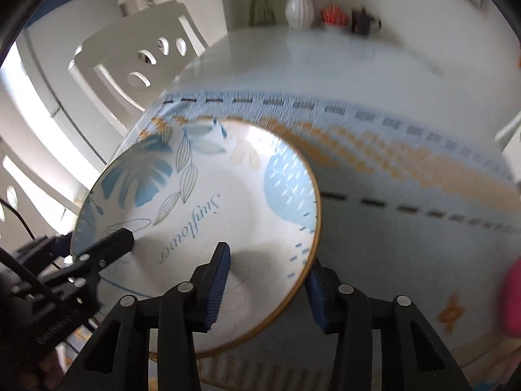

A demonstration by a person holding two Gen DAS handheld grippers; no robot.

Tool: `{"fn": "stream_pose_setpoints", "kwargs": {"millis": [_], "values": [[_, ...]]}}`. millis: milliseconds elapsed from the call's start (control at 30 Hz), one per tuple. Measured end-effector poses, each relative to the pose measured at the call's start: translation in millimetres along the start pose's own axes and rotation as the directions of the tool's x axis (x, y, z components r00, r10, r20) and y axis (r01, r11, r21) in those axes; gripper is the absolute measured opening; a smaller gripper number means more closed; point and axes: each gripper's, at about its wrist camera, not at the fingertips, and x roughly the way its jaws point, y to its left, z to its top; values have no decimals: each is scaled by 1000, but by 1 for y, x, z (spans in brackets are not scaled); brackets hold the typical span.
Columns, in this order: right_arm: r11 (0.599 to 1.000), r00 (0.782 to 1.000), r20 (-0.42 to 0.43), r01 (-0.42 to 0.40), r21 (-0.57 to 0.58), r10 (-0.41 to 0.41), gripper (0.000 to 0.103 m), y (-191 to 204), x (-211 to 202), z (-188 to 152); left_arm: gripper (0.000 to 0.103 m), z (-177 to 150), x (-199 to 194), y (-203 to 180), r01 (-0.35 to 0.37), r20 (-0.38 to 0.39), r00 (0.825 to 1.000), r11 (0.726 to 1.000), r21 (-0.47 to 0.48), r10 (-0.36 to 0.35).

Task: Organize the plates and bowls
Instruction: 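Grasp the blue-leaf 'Sunflower' plate rim with the right gripper while the left gripper grasps it too, then lift the blue-leaf plate off the runner with both grippers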

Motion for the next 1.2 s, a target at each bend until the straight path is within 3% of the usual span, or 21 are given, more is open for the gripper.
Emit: {"fn": "stream_pose_setpoints", "kwargs": {"millis": [100, 200, 400, 467, 500, 533, 567, 633, 700, 767, 800, 833, 900, 1000, 1067, 1167, 1200], "values": [[1000, 1000, -4, 0, -3, 0, 33, -8, -11, -6, 43, -7, -8, -11, 7, -13, 1000, 999, 38, -7], [1000, 1000, -9, 22, 0, -22, 32, -12, -21, -18, 44, -22, -14, -17, 20, -32, 999, 999, 42, -19], [999, 1000, 6, 8, 32, -8, 30, -15, -52, -52, 42, -49, -37, -23, 58, -53, 997, 998, -5, -58], [999, 999, 36, 23, -29, -22, 13, -8, -66, -64, 41, -54, -45, -33, 110, -52, 993, 993, 35, -108], [996, 998, 59, -19, -82, 24, 0, -1, -73, -67, 41, -57, -49, -41, 110, -49, 993, 991, 71, -107], [988, 994, 81, -62, -142, 74, 0, 12, -82, -71, 32, -59, -51, -51, 72, -31, 997, 989, 128, -68], [976, 991, 111, -46, -214, 71, 3, 31, -91, -75, 32, -60, -51, -49, 76, -27, 997, 988, 132, -73], [959, 987, 159, 65, -277, -21, 2, 50, -98, -77, 33, -59, -45, -32, 52, -56, 997, 997, 53, -49], [983, 996, 85, -23, -183, 39, 2, 37, -94, -73, 36, -59, -47, -14, 43, -52, 998, 999, -3, -43], [997, 998, 19, -56, -46, 57, 6, 11, -87, -71, 60, -58, -53, 4, 7, -37, 999, 998, -54, -9], [999, 999, -22, -39, 16, 39, 17, -7, -79, -70, 71, -56, -56, 12, 9, -31, 999, 996, -84, -12], [998, 999, -40, -34, 50, 36, 39, -17, -75, -71, 83, -53, -57, 20, 31, -23, 999, 991, -128, -35], [983, 996, -39, -66, 173, 74, 61, -48, -66, -68, 84, -48, -56, 26, 83, -3, 996, 981, -177, -85], [928, 991, 35, -136, 347, 132, 63, -85, -60, -61, 84, -38, -43, 17, 85, -3, 996, 984, -154, -86], [912, 983, 40, -179, 369, 177, 63, -90, -51, -56, 82, -34, -24, 3, 45, -44, 998, 995, -94, -49], [920, 977, 10, -203, 336, 212, 63, -83, -30, -53, 82, -30, 4, -15, 18, -130, 991, 999, -32, -22], [917, 973, 10, -221, 331, 231, 63, -84, -30, -55, 86, -31, 13, -20, 12, -165, 986, 1000, -24, -16]]}}
